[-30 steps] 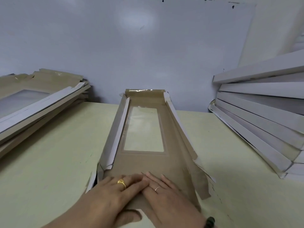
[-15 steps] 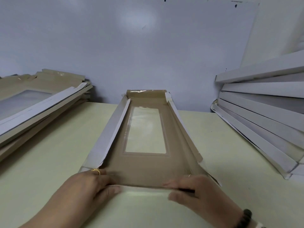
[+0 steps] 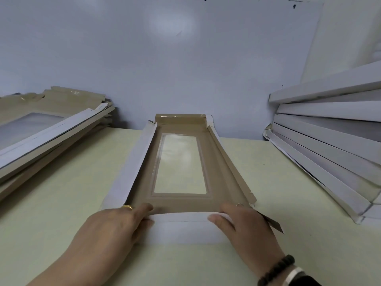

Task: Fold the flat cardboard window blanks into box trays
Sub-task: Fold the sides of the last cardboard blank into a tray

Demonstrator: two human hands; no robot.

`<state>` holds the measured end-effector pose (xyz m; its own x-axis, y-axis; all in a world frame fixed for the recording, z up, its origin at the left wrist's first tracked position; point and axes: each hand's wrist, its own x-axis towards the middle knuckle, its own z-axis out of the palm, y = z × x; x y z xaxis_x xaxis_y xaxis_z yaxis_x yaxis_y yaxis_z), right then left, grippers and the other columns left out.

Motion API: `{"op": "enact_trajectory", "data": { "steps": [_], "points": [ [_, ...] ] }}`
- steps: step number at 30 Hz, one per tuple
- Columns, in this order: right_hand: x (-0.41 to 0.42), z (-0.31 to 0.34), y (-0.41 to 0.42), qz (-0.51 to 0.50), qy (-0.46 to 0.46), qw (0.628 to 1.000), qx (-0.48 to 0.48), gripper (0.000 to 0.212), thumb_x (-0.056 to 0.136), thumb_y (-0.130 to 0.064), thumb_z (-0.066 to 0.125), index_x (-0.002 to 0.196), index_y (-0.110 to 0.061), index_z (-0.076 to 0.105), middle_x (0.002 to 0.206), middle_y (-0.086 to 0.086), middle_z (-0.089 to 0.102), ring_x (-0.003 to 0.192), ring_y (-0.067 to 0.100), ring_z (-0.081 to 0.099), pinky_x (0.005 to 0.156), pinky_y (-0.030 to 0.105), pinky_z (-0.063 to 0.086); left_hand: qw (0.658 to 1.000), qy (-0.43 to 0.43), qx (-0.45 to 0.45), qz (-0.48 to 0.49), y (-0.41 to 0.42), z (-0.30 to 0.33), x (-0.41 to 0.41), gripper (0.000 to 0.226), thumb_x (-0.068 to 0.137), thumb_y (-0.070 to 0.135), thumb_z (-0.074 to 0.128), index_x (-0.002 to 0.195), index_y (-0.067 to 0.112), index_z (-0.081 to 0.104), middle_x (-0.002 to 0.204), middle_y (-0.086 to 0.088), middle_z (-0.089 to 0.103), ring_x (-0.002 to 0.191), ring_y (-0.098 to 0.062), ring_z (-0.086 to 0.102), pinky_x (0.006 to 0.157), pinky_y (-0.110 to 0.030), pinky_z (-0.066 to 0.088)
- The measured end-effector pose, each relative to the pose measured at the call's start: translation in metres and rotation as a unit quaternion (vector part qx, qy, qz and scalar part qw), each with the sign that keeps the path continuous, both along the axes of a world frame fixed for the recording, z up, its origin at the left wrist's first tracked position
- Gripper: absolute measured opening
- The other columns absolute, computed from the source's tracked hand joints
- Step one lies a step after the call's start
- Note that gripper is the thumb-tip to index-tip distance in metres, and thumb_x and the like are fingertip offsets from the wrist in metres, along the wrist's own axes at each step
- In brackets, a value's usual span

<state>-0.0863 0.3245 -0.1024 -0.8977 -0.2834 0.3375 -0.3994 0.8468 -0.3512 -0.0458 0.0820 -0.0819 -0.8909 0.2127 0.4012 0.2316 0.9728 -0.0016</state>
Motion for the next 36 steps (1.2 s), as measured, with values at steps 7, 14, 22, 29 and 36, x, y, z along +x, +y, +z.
{"op": "enact_trajectory", "data": {
  "steps": [7, 14, 22, 29, 36],
  "points": [
    [-0.006, 0.001, -0.005, -0.016, 0.010, 0.998, 0.055, 0.041, 0.089, -0.053, 0.042, 0.063, -0.027, 0.025, 0.061, -0.009, 0.034, 0.070, 0.013, 0.037, 0.056, 0.023, 0.027, 0.993, -0.001, -0.114, 0.007, 0.012, -0.004, -0.009, 0.050, 0.083, 0.006, 0.032, 0.125, 0.027, 0.049, 0.097, 0.006, 0.056, 0.077, -0.019, 0.054, 0.054, -0.022, 0.032],
    [0.000, 0.007, -0.018, 0.056, 0.082, 0.990, 0.103, 0.010, 0.071, -0.029, 0.062, 0.080, -0.027, 0.062, 0.084, -0.013, 0.060, 0.077, 0.008, 0.059, 0.069, 0.016, 0.036, 0.979, -0.108, -0.048, -0.168, 0.028, -0.013, -0.007, 0.048, 0.078, 0.024, 0.033, 0.107, 0.032, 0.069, 0.111, 0.013, 0.067, 0.102, -0.003, 0.063, 0.081, -0.019, 0.052],
    [0.002, -0.003, -0.003, 0.189, -0.086, 0.978, 0.002, 0.047, 0.086, -0.041, 0.060, 0.130, -0.036, 0.045, 0.126, -0.038, 0.021, 0.126, -0.013, 0.022, 0.099, -0.003, 0.008, 0.965, -0.219, 0.062, -0.128, -0.002, -0.025, -0.015, 0.058, 0.088, 0.060, 0.038, 0.140, 0.051, 0.013, 0.144, 0.037, -0.002, 0.133, 0.016, -0.007, 0.112, -0.015, 0.000],
    [0.001, -0.001, 0.002, 0.172, -0.054, 0.984, -0.012, 0.031, 0.088, -0.033, 0.059, 0.118, -0.025, 0.061, 0.113, -0.023, 0.045, 0.110, -0.005, 0.040, 0.094, 0.003, 0.026, 0.957, -0.230, 0.156, -0.081, -0.026, -0.017, -0.010, 0.047, 0.082, 0.055, 0.056, 0.124, 0.057, 0.036, 0.133, 0.041, 0.017, 0.124, 0.020, 0.020, 0.104, -0.019, 0.031],
    [-0.001, 0.003, 0.000, 0.126, 0.017, 0.992, 0.007, 0.039, 0.091, -0.041, 0.040, 0.083, -0.015, 0.069, 0.079, -0.006, 0.056, 0.080, 0.011, 0.050, 0.076, 0.025, 0.037, 0.959, -0.150, 0.220, -0.096, -0.021, -0.011, -0.013, 0.044, 0.075, 0.058, 0.037, 0.091, 0.034, 0.070, 0.084, 0.014, 0.048, 0.086, 0.001, 0.048, 0.070, -0.012, 0.040]
  ]
}}
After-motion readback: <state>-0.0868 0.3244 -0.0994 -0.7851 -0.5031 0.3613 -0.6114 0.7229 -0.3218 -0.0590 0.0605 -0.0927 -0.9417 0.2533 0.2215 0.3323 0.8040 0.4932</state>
